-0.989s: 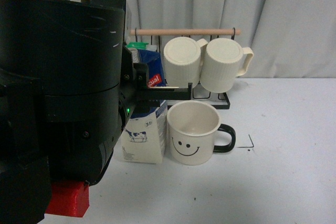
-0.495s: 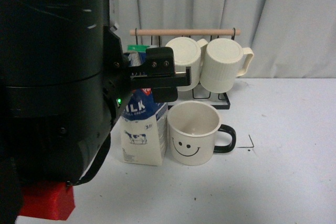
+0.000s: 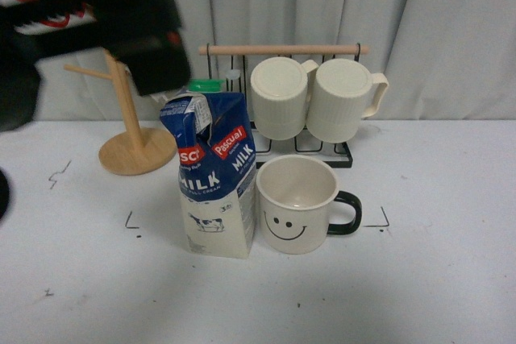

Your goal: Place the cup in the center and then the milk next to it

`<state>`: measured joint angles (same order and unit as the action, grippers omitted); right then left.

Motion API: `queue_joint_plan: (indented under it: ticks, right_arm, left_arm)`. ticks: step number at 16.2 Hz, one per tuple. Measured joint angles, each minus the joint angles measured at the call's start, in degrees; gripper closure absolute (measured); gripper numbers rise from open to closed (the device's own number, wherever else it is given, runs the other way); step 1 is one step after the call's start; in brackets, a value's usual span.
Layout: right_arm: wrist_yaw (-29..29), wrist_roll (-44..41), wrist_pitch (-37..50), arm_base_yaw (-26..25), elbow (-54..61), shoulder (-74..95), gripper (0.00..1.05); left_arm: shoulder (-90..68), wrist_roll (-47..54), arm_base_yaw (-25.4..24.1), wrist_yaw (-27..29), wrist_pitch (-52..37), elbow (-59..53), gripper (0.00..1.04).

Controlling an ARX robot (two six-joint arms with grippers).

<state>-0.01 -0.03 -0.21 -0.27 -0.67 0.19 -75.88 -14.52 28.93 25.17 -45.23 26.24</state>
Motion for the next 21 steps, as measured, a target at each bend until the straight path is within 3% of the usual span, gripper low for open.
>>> queue_joint_plan:
  ticks: [2, 5, 6, 9, 10, 11, 21]
  right_arm:
    - [0.0, 0.0, 0.0, 0.0, 0.0, 0.0, 0.06]
    - [0.0, 0.0, 0.0, 0.0, 0.0, 0.0, 0.06]
    - [0.0, 0.02, 0.0, 0.0, 0.0, 0.0, 0.06]
    - [0.0, 0.0, 0.0, 0.0, 0.0, 0.0, 0.06]
    - [0.02, 0.0, -0.02, 0.0, 0.0, 0.0, 0.06]
    - [0.02, 0.0, 0.0, 0.0, 0.0, 0.0, 0.06]
    - [0.0, 0.0, 0.0, 0.0, 0.0, 0.0, 0.06]
  left_arm:
    - [10.78, 2.32, -4.35, -1.33, 7.3, -2.64, 0.1]
    - [31.23, 10.93, -17.53, -13.29, 23.54, -6.93, 0.39]
    - [36.89, 12.09, -21.35, -15.8, 24.41, -8.41, 0.5]
    - [42.51, 13.51, -23.54, -20.02, 24.41, -14.8, 0.86]
    - [43.98, 13.53, -26.8, -23.8, 24.76, -16.37, 0.97]
    - [45.4, 13.44, -28.98, -24.5, 24.7, -17.09, 1.03]
    - [57.2, 13.55, -28.76, -25.18, 29.81, -23.15, 1.03]
